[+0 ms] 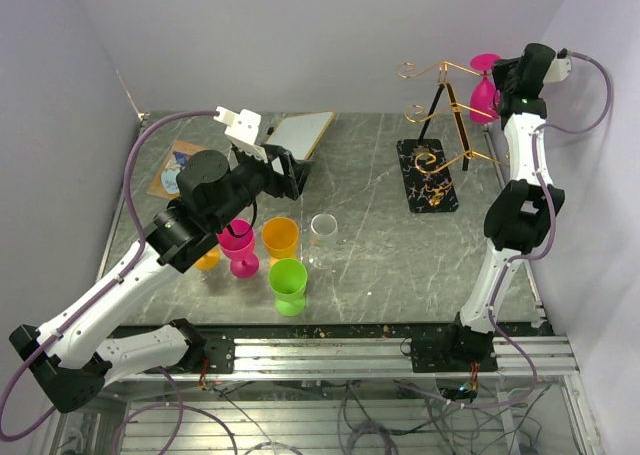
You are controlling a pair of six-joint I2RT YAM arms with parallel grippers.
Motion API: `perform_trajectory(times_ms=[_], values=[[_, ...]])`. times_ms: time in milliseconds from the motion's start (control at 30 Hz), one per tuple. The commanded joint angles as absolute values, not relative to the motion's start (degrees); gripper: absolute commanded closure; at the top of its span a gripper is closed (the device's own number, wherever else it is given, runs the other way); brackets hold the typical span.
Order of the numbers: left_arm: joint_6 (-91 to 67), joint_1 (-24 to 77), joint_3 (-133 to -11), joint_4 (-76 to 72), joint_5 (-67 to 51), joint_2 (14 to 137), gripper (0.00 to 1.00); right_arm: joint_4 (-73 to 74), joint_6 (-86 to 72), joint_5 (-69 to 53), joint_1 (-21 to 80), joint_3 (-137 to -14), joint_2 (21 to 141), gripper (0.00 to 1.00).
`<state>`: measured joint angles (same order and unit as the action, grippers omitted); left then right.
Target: Take the wine glass off the wine glass rack
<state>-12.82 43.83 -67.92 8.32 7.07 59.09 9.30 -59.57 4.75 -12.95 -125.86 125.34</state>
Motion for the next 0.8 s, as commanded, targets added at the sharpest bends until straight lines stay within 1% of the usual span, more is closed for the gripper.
perform_trajectory(times_ms=[0,333,767], values=[[-12.53,44.26,-68.12,5.86,6.68,59.34,0.15,7.74,-59.59,4.36,-13.19,-123.58,120.75,1.0],[-12.64,44.24,-68.12,5.88,6.5,59.4,0.15,7.12,-60.9,2.16,-13.27,-121.85,119.49,1.0],[-12.61,44.31,-68.15,5.89,6.46,59.5,0.15,7.3,-62.83,4.64,-15.26,-122.46,120.57,1.0]])
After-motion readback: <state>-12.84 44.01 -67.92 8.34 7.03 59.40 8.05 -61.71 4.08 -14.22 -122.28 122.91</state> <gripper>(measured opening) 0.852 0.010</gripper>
